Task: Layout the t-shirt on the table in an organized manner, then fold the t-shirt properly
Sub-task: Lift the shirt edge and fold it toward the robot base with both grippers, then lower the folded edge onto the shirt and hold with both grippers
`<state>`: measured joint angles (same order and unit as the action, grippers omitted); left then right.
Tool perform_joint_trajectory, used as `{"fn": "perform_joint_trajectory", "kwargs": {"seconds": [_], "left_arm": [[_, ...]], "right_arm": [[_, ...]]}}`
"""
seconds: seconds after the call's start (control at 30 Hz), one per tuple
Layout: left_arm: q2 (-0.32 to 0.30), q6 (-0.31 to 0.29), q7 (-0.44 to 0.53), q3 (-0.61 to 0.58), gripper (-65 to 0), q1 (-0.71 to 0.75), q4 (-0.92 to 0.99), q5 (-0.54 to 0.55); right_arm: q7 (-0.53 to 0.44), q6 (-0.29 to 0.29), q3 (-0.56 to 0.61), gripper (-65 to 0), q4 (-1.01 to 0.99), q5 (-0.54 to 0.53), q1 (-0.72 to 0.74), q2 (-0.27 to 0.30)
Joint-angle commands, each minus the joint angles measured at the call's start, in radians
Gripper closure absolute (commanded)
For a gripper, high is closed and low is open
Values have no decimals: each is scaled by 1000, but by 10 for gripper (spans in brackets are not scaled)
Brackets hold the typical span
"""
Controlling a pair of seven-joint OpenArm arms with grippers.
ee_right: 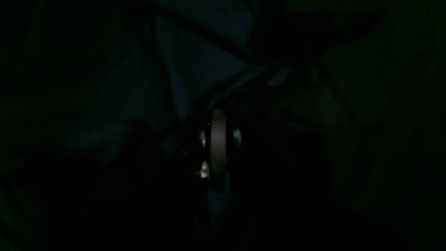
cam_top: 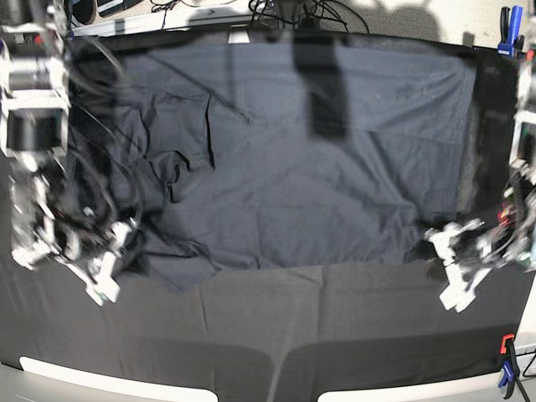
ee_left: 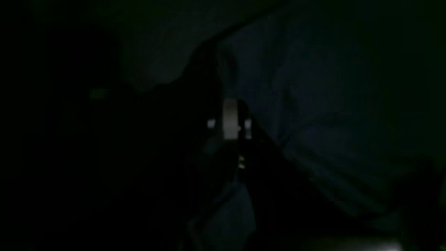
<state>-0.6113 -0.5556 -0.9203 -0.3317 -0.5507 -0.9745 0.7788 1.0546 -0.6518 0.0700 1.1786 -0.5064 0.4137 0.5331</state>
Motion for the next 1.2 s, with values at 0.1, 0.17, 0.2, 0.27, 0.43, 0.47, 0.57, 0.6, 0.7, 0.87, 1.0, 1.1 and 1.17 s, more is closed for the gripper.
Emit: {"fn": "perform_joint_trajectory", "kwargs": {"seconds": [0.1, 0.17, 0.2, 0.27, 0.43, 0.47, 0.57, 0.6, 0.7, 0.87, 1.0, 1.1, 1.17], "left_arm": [[-43, 0, -13, 97, 0, 108, -182, 8], [-42, 6, -26, 165, 0, 182, -262, 8], [-40, 6, -32, 199, 0, 216, -299, 8], [-40, 6, -38, 263, 0, 278, -368, 8], [-40, 6, -60, 397, 0, 407, -497, 9], [-40, 6, -59, 413, 0, 427, -515, 9], [-40, 6, -60, 431, 0, 478, -548, 9], [-39, 6, -60, 430, 0, 493, -551, 10], [-28, 6, -60, 430, 0, 539, -551, 13], [-18, 6, -59, 430, 0, 584, -551, 11], [-18, 6, -52, 430, 0, 581, -551, 11], [-18, 6, -52, 430, 0, 581, -551, 11], [-18, 5, -51, 430, 0, 581, -551, 11]], "right_arm": [[27, -16, -14, 0, 124, -30, -67, 62], [32, -2, -36, 0, 183, -29, -115, 80], [32, 7, -55, 0, 214, -29, -138, 85], [49, 16, -109, 0, 272, -30, -180, 84], [63, 12, -262, 0, 354, -55, -297, 79], [63, 2, -287, 0, 360, -63, -319, 79], [63, -16, -339, 0, 365, -95, -373, 76], [63, -19, -349, 0, 365, -105, -390, 76], [61, -26, -354, 0, 365, -124, -438, 76], [64, -32, -353, 0, 365, -200, -491, 74], [64, -32, -352, -100, 365, -204, -505, 75], [64, -32, -352, -289, 365, -204, -504, 78], [64, -32, -352, -300, 367, -211, -499, 82]]}}
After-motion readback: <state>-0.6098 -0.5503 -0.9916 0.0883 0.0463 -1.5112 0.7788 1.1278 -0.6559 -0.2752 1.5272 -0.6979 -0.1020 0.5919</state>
